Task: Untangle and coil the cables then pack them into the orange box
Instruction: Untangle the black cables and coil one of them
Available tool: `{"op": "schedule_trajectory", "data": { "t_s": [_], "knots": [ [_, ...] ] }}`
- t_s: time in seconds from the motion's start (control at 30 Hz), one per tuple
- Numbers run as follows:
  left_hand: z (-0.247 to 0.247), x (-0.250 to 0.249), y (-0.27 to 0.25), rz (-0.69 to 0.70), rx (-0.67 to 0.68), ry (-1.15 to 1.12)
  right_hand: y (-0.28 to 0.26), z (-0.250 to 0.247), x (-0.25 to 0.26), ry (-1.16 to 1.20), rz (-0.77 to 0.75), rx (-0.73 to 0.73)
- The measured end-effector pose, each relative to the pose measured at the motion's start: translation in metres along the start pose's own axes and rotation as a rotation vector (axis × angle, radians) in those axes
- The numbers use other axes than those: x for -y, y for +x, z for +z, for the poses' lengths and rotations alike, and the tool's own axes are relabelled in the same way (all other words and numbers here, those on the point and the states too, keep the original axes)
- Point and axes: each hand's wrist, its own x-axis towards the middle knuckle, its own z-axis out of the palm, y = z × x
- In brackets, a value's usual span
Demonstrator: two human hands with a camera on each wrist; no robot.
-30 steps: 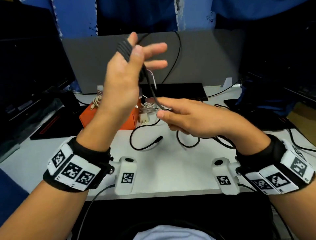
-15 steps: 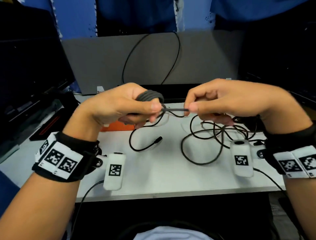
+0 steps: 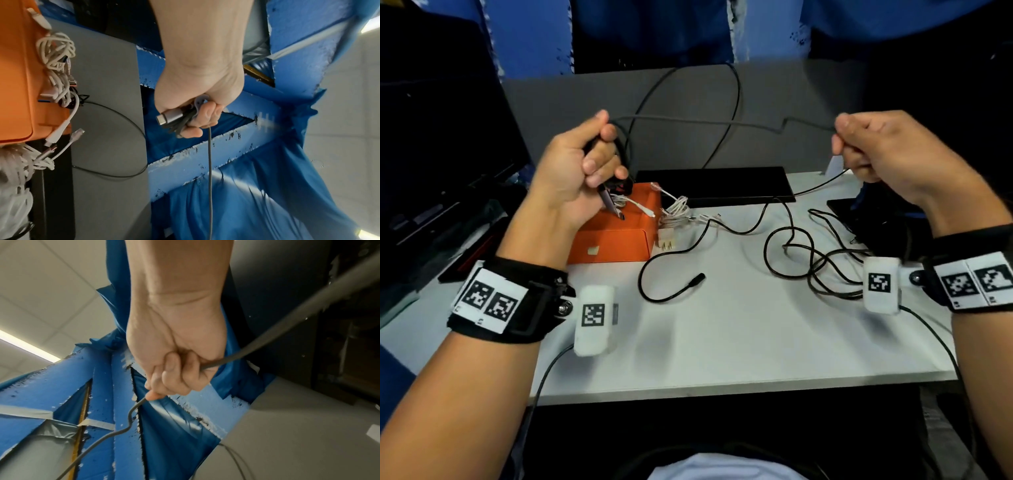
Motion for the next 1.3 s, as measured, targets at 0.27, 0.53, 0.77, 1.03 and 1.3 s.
{"op": "schedule_trajectory", "data": {
  "t_s": [0.27, 0.53, 0.77, 1.03, 1.3],
  "knots": [
    [0.014, 0.012, -0.005, -0.082, -0.005, 0.119, 0.006, -0.008, -0.019, -0.472, 0.124, -0.130],
    [0.076, 0.034, -0.026, -0.171, 0.151, 0.115, -0.028, 0.110, 0.049, -0.683, -0.390, 0.067],
    [0.084, 0.035, -0.041, -0.298, 0.436, -0.331, -0.039, 0.136, 0.040, -0.066, -0.264, 0.083],
    [0.082, 0.026, -0.043, -0.339, 0.455, 0.060, -0.043, 0.141, 0.043, -0.130, -0.215, -0.011],
    [0.081, 0.017, -0.048, -0.215, 0.388, 0.196, -0.046, 0.126, 0.055, -0.432, -0.278, -0.020]
  ]
}}
